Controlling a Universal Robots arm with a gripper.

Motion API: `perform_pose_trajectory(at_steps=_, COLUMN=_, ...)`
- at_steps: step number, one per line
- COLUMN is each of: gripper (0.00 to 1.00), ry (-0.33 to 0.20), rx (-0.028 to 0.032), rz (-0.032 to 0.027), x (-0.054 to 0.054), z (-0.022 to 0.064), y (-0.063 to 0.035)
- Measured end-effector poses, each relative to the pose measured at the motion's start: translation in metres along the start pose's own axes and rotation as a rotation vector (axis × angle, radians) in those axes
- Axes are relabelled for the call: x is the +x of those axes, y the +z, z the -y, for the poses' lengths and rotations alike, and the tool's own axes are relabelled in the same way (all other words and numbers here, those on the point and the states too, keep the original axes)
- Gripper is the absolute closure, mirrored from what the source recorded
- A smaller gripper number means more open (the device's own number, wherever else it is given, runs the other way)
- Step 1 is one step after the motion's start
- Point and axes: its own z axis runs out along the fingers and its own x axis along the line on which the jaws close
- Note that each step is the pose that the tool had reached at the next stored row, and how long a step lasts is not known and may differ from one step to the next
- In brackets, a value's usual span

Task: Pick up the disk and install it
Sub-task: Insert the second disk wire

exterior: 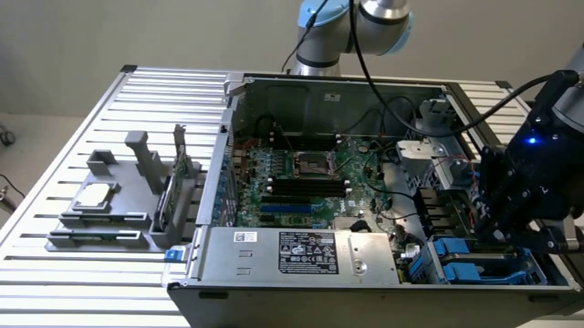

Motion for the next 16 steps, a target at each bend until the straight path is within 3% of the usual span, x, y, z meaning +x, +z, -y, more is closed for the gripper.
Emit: perform_pose_trajectory(at_steps=16, gripper=0.84, ry=0.001, rx=-0.0001, rz=-0.0035, x=-0.0021, z=-0.0014, y=0.0036)
